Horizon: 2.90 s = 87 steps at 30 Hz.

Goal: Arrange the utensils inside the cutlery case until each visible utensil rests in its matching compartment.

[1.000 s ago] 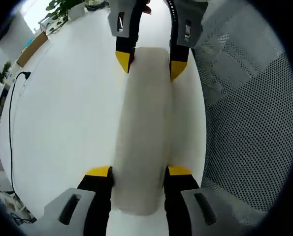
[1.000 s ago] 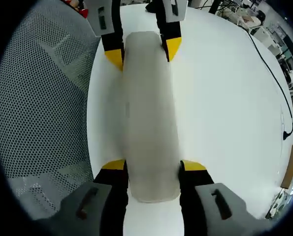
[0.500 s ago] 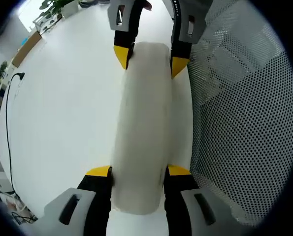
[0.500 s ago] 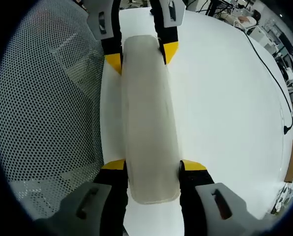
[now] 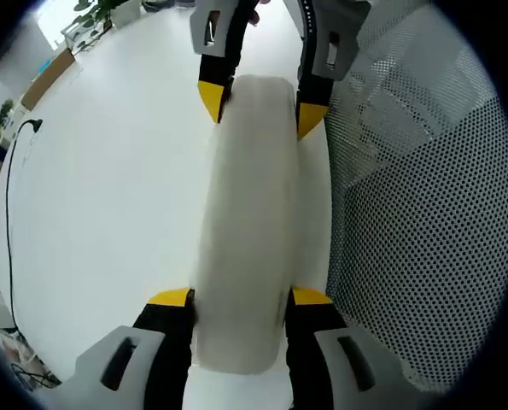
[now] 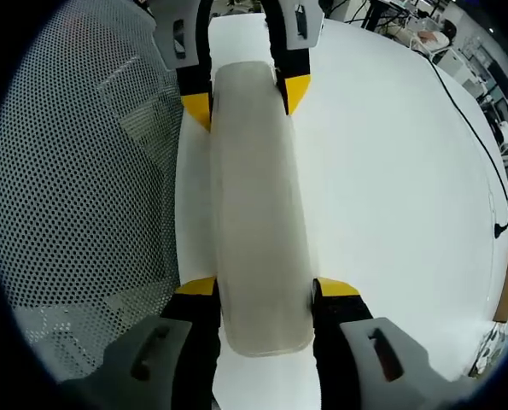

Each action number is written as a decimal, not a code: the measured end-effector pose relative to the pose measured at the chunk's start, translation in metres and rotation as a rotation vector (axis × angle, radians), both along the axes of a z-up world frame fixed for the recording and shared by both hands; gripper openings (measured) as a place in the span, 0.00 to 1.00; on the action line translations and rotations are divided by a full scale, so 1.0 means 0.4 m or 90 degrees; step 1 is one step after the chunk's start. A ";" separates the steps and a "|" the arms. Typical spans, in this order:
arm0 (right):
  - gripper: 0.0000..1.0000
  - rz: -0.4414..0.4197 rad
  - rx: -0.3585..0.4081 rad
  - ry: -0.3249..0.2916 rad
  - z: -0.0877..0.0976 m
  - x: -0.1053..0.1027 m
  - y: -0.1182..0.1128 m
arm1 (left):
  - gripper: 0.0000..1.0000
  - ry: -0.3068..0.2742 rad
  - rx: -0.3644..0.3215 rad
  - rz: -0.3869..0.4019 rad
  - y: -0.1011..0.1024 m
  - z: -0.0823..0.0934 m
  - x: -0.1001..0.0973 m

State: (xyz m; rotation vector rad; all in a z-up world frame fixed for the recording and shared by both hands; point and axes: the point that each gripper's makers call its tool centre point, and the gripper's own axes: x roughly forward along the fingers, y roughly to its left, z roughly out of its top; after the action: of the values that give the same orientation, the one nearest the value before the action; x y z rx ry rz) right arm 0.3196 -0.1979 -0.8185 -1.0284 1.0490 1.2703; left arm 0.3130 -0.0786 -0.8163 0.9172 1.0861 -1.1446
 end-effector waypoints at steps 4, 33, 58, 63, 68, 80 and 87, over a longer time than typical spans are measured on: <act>0.42 -0.003 -0.013 0.002 -0.001 -0.002 0.003 | 0.44 0.005 0.007 0.001 -0.002 -0.001 0.002; 0.57 -0.176 0.361 0.174 0.287 -0.061 0.051 | 0.85 -0.046 -0.314 0.202 0.031 0.293 0.003; 0.64 -0.562 0.824 0.050 0.609 0.082 -0.014 | 0.82 -0.104 -0.832 0.630 0.123 0.617 0.048; 0.65 -0.591 0.879 0.056 0.636 0.051 -0.048 | 0.83 -0.157 -0.771 0.631 0.168 0.585 0.018; 0.66 -0.629 0.869 0.021 0.623 0.036 -0.100 | 0.83 -0.195 -0.740 0.654 0.225 0.564 0.002; 0.65 -0.621 0.780 0.011 0.562 0.034 -0.099 | 0.83 -0.226 -0.700 0.702 0.324 0.520 -0.019; 0.67 -0.601 0.752 0.018 0.550 0.029 -0.083 | 0.84 -0.241 -0.678 0.693 0.336 0.516 -0.021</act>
State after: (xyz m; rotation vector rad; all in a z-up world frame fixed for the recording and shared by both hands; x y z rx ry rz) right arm 0.3311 -0.2310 -0.5984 0.3808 0.4802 0.8267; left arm 0.3045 0.0557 -0.6098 -0.3224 0.3782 -0.4270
